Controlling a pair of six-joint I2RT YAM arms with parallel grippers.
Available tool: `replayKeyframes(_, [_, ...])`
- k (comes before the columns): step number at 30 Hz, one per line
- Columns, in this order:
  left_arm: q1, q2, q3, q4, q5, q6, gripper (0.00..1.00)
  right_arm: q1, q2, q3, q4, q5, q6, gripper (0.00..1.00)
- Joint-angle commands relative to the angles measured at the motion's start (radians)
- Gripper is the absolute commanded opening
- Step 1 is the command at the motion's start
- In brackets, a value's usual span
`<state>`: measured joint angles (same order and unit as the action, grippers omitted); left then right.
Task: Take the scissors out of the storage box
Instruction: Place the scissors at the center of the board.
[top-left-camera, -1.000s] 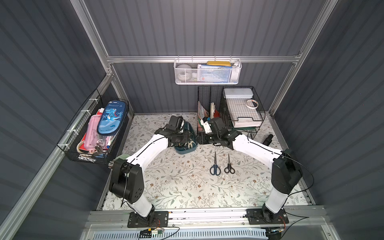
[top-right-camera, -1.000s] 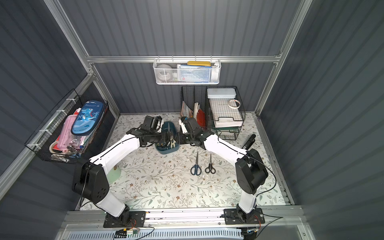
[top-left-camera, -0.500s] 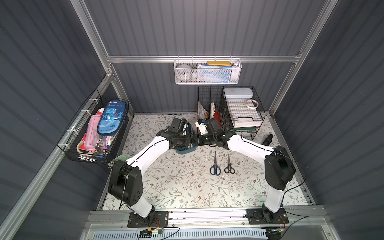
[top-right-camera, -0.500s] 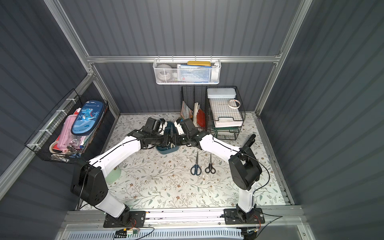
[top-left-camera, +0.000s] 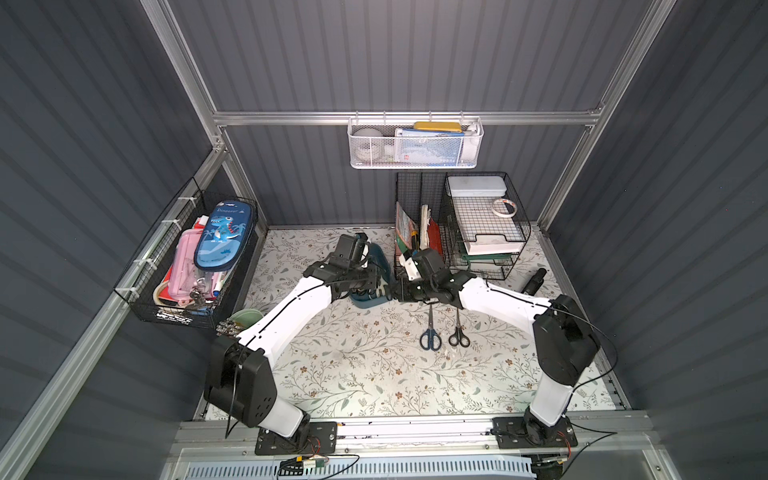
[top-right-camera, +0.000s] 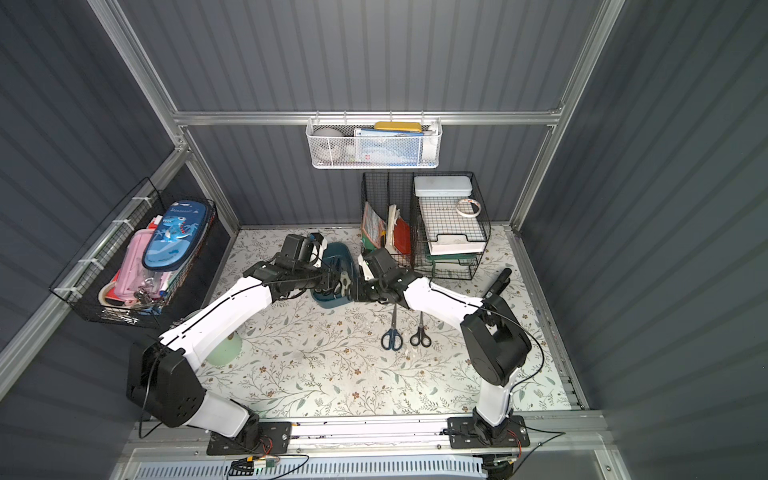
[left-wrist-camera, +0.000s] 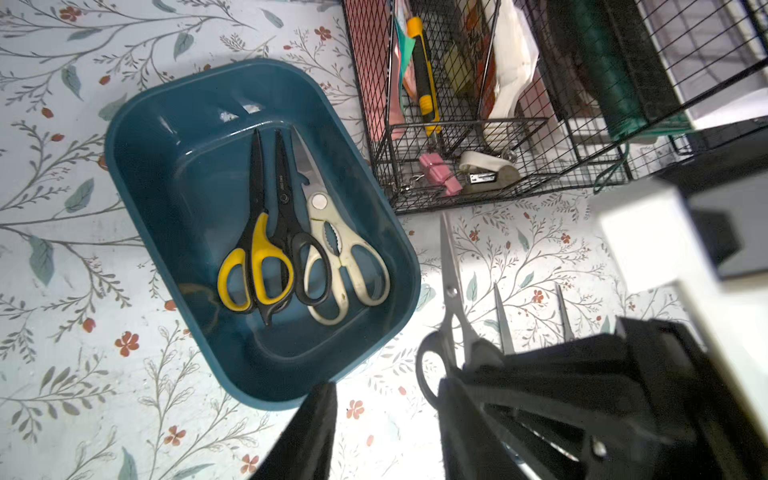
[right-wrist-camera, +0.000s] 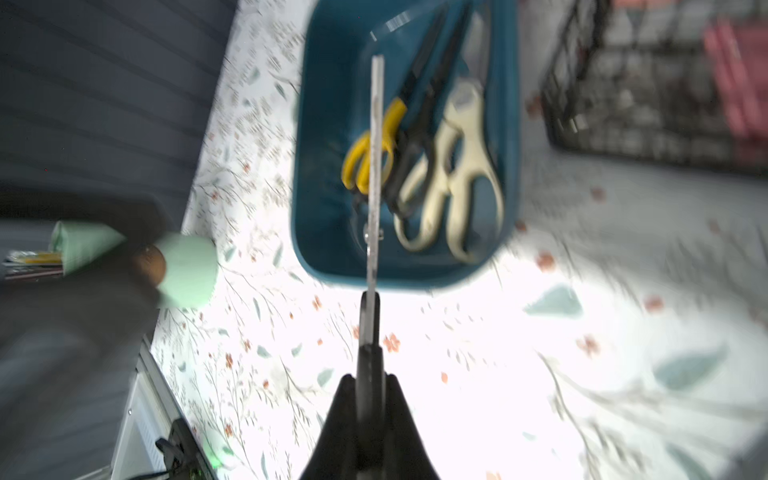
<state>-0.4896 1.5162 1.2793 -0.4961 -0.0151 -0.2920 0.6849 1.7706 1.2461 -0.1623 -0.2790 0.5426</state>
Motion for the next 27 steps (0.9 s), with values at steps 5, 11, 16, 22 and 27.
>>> replayKeyframes(5, [0.069,0.001,-0.024,-0.006,-0.005,-0.014,0.46,0.061,-0.172,-0.279,0.060,0.096,0.125,0.03])
replayKeyframes(11, [0.098,0.016,-0.031,0.031,0.000,-0.037,0.46,0.166,-0.144,-0.379,0.160,0.120,0.240,0.03])
replayKeyframes(16, [0.099,0.027,-0.032,0.034,-0.003,-0.038,0.46,0.184,-0.098,-0.398,0.273,0.128,0.307,0.03])
replayKeyframes(22, [0.099,0.033,-0.038,0.036,-0.016,-0.037,0.46,0.180,-0.057,-0.370,0.256,0.156,0.292,0.04])
replayKeyframes(27, [0.101,0.037,-0.032,0.031,-0.022,-0.032,0.46,0.154,-0.034,-0.371,0.247,0.103,0.286,0.05])
